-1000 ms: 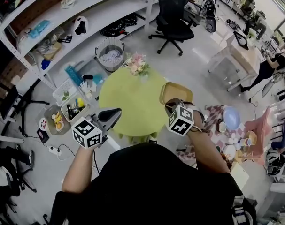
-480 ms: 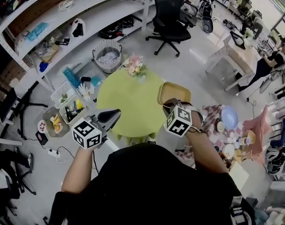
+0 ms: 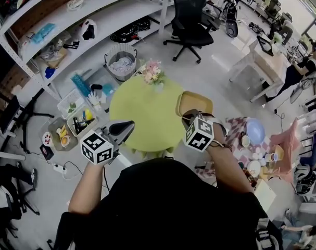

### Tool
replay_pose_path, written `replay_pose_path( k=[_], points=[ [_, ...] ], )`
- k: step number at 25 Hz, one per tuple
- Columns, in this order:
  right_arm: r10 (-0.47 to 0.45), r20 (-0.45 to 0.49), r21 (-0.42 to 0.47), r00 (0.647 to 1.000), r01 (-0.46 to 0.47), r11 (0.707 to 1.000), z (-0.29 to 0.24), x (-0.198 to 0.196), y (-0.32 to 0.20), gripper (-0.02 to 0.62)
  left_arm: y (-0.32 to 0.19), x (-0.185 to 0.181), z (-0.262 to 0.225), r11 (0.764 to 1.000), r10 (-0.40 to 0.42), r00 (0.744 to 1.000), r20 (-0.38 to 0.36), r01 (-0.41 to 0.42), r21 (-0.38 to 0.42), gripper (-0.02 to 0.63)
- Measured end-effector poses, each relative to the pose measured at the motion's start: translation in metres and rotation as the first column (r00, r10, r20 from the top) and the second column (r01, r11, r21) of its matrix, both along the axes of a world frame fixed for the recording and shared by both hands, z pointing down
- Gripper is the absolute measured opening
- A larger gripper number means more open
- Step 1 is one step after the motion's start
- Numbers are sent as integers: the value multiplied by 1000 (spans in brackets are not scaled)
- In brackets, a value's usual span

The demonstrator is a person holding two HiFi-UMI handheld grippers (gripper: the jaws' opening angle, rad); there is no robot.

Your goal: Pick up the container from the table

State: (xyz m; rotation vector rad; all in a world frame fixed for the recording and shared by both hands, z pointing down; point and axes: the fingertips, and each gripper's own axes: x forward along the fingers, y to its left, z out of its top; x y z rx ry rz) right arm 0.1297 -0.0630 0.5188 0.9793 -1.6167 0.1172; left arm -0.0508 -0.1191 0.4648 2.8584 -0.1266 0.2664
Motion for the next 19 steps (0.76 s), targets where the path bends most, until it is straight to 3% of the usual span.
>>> replay_pose_path(
  k=[19],
  points=[
    [28, 1, -28, 1000, -28, 999, 7, -10, 6, 18, 0, -5, -4, 999, 39, 999, -19, -39, 1, 17]
  ],
)
